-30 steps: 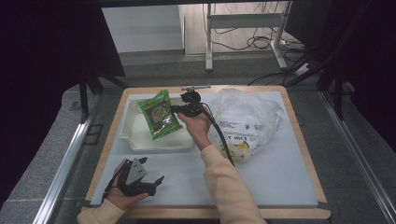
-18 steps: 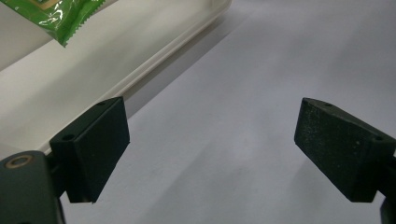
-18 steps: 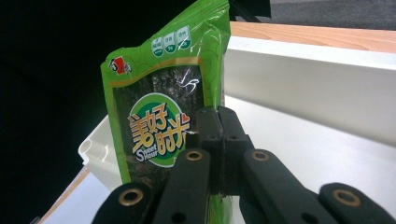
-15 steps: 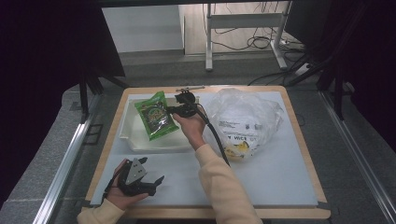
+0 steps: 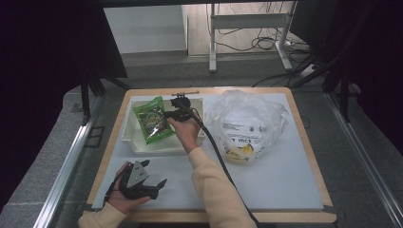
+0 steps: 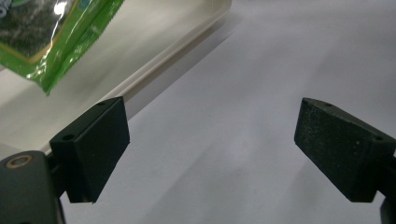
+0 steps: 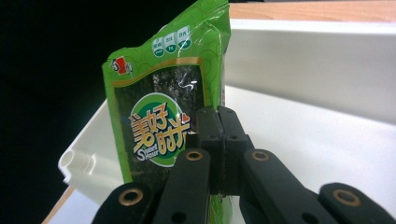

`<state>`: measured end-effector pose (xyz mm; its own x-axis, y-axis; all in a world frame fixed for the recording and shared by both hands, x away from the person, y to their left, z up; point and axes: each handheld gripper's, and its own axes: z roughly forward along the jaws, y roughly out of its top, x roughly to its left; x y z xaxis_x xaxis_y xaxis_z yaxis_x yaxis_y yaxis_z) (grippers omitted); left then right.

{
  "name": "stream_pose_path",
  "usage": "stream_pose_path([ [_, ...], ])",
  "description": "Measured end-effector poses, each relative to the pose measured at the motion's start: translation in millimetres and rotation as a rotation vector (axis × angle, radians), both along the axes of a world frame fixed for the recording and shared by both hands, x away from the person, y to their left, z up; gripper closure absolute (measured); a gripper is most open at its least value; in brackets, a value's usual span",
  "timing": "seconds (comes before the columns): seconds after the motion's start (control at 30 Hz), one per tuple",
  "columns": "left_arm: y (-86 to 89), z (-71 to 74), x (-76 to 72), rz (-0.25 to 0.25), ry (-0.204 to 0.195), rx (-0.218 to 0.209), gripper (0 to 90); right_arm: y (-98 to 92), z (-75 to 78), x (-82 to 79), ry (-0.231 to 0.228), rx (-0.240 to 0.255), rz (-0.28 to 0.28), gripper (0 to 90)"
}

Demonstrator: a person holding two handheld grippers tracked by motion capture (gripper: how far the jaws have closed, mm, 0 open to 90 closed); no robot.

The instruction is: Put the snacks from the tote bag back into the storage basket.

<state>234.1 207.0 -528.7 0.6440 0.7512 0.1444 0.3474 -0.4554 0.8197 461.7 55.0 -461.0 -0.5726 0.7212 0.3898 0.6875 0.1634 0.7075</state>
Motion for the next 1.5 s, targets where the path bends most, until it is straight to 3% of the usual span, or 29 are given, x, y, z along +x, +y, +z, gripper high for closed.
stream_pose_path([
  [0.47,2.3,1.7,-0.6,-0.004,-0.005,0.004,10.4,19.1,-30.5,4.7,0.058,0.025,-0.109,89.7],
  [0.7,2.9,2.0,-0.8,-0.002,-0.002,-0.003,10.4,28.3,-45.7,4.8,0.058,-0.025,-0.125,88.9],
  [0.77,3.6,2.3,-0.6,-0.003,-0.004,-0.002,10.4,30.1,-46.8,4.3,0.046,-0.049,-0.125,83.0],
  [0.8,3.8,2.3,-0.6,-0.002,-0.005,-0.004,10.4,31.0,-47.1,4.2,0.046,-0.056,-0.122,74.8],
  [0.87,4.2,2.4,-0.5,-0.002,-0.006,-0.002,10.3,31.6,-45.8,3.3,0.042,-0.082,-0.112,63.3],
  [0.93,4.2,2.5,-0.5,-0.001,-0.006,-0.002,10.3,30.6,-43.3,2.7,0.033,-0.079,-0.094,54.9],
  [1.07,4.2,2.5,-0.7,0.001,-0.008,-0.001,10.4,27.5,-34.2,-1.5,0.009,-0.086,-0.046,46.3],
  [1.13,4.5,2.5,-0.7,0.003,-0.007,0.001,10.3,25.0,-30.0,-4.0,-0.012,-0.069,-0.016,43.7],
  [1.33,4.7,2.1,-1.2,0.010,-0.006,-0.002,10.3,13.2,-15.1,-17.6,-0.088,-0.085,0.075,37.3],
  [1.5,4.1,1.4,-1.2,0.019,-0.005,0.006,10.2,-3.7,-4.5,-27.1,-0.144,-0.036,0.157,35.5],
])
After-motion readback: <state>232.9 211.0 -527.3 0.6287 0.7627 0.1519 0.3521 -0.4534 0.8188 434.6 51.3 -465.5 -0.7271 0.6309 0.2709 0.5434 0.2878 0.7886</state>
